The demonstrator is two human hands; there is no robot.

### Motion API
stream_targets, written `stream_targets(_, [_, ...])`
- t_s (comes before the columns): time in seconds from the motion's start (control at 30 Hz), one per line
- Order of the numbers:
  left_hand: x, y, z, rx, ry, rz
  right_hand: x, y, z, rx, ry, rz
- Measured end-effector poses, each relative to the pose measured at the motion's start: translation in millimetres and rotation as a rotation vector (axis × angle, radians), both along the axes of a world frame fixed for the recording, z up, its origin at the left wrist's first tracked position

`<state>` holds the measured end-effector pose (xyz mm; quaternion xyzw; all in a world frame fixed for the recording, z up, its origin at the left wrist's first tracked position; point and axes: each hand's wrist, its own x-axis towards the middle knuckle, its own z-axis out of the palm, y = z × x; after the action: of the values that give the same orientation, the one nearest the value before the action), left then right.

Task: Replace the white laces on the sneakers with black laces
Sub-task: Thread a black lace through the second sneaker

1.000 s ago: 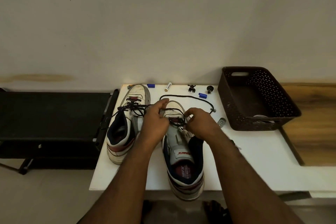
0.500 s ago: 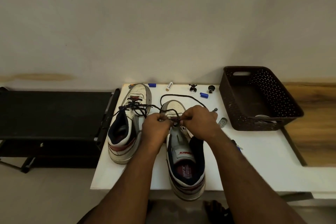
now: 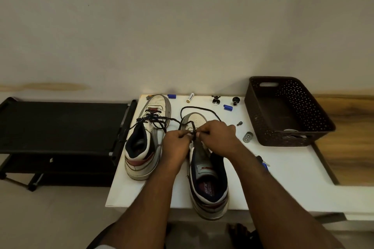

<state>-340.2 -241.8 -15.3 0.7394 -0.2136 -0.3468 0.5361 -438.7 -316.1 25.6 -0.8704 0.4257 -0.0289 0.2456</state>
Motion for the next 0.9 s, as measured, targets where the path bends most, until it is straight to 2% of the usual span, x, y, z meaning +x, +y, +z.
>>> stream_targets(0.1, [-0.2, 4.5, 5.0, -0.034, -0.086, 0.041, -8.3, -0.7, 11.2, 0.030, -0.217, -0.129])
stream_targets(0.17, [0.3, 8.8, 18.5, -0.112, -0.215, 0.036, -15.6, 5.1, 27.7, 0.197, -0.493, -0.144])
stream_targets(0.27, [-1.7, 17.0, 46.8, -0.284, -0.242, -0.177, -28.0, 18.8, 60.0, 0.389, -0.771, -0.044])
stream_targets(0.33, [-7.8, 21.7, 59.5, -0.332, -0.294, -0.214, -33.8, 25.2, 75.5, 0.432, -0.850, 0.034])
stream_targets(0.4, [-14.4, 26.1, 67.6, -0.368, -0.303, -0.076, -36.5, 28.7, 83.0, 0.477, -0.857, 0.074])
stream_targets(0.43, [-17.5, 28.3, 73.5, -0.370, -0.249, -0.057, -37.0, 29.9, 83.7, 0.510, -0.856, 0.085])
stream_targets(0.5, [-23.9, 32.0, 81.1, -0.293, -0.142, -0.222, -36.5, 31.0, 82.2, 0.600, -0.892, 0.085])
stream_targets(0.6, [-30.5, 35.3, 82.2, -0.084, -0.096, -0.561, -33.2, 29.6, 79.9, 0.673, -0.967, 0.049])
stream_targets(0.7, [-26.8, 36.0, 79.1, -0.087, -0.038, -0.668, -30.3, 20.8, 77.0, 0.616, -1.056, -0.102])
stream_targets(0.8, [-4.5, 43.7, 78.7, -0.112, -0.048, -0.513, -33.7, 2.6, 69.5, 0.502, -1.183, -0.397])
stream_targets(0.9, [23.2, 50.9, 74.6, -0.101, -0.183, -0.366, -41.1, -17.6, 56.8, 0.524, -1.302, -0.653])
